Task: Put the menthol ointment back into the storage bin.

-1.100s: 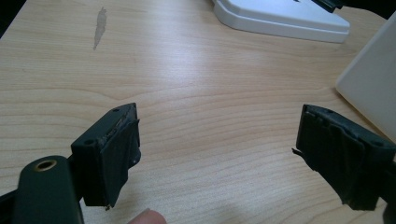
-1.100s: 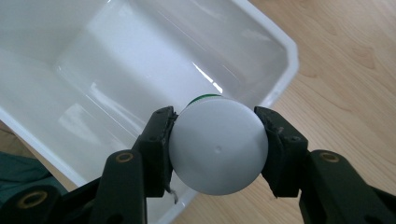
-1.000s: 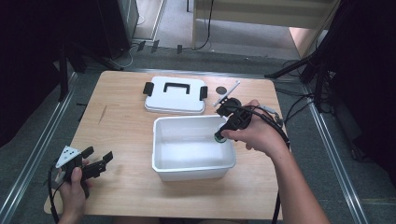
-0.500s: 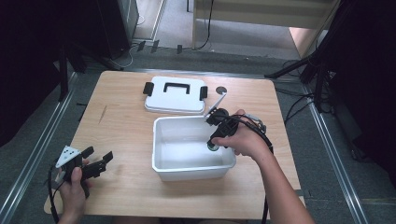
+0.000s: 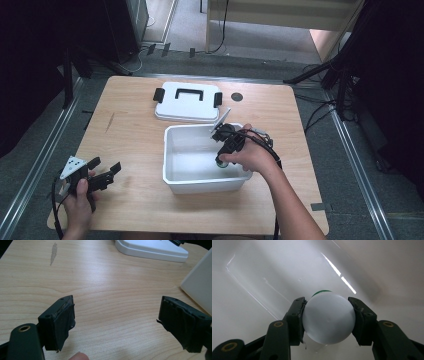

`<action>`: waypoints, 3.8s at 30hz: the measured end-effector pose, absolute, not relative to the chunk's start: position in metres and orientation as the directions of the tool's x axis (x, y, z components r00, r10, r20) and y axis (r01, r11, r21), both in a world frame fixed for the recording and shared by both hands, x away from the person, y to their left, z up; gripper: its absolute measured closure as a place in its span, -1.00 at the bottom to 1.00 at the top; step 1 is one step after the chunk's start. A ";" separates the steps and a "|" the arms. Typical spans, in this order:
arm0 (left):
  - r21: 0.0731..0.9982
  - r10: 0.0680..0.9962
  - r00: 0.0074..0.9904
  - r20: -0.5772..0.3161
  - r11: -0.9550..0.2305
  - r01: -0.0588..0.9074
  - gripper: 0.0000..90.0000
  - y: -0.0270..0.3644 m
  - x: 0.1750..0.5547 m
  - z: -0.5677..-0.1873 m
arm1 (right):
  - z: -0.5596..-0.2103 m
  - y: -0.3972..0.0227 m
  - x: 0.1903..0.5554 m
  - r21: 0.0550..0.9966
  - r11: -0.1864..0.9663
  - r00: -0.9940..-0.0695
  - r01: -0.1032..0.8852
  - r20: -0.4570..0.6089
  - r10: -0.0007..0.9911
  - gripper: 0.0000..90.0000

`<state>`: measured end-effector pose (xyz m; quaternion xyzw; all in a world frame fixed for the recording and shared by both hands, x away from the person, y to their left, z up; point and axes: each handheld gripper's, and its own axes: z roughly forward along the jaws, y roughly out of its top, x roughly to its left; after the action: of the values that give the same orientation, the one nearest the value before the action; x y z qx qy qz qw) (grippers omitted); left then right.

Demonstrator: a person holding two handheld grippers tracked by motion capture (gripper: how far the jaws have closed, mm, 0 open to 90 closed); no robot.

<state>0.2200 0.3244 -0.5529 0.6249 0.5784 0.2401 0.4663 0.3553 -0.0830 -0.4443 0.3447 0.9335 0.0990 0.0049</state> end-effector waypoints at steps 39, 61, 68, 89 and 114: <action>0.861 0.948 0.220 -0.230 0.093 0.500 -0.68 0.324 0.220 -0.553 | -0.404 -0.107 0.346 0.349 0.710 -0.768 0.612 0.048 0.638 -0.01; 0.862 0.948 0.215 -0.235 0.101 0.497 -0.68 0.324 0.220 -0.553 | -0.368 -0.182 0.336 0.474 0.582 -0.658 0.661 -0.005 0.753 -0.16; 0.862 0.948 0.217 -0.233 0.098 0.498 -0.68 0.324 0.220 -0.553 | -0.381 -0.205 0.334 0.520 0.529 -0.609 0.670 -0.021 0.793 -0.35; 0.863 0.949 0.216 -0.231 0.097 0.496 -0.68 0.324 0.220 -0.553 | -0.439 -0.262 0.307 0.664 0.355 -0.479 0.658 0.004 0.878 -0.69; 0.864 0.950 0.211 -0.231 0.101 0.493 -0.68 0.324 0.219 -0.553 | -0.532 -0.326 0.258 0.789 0.109 -0.296 0.605 0.095 0.950 -0.93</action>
<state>0.2194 0.3236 -0.5528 0.6240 0.5781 0.2456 0.4649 0.2576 -0.3260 -0.5317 0.5481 0.7094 0.3806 0.2269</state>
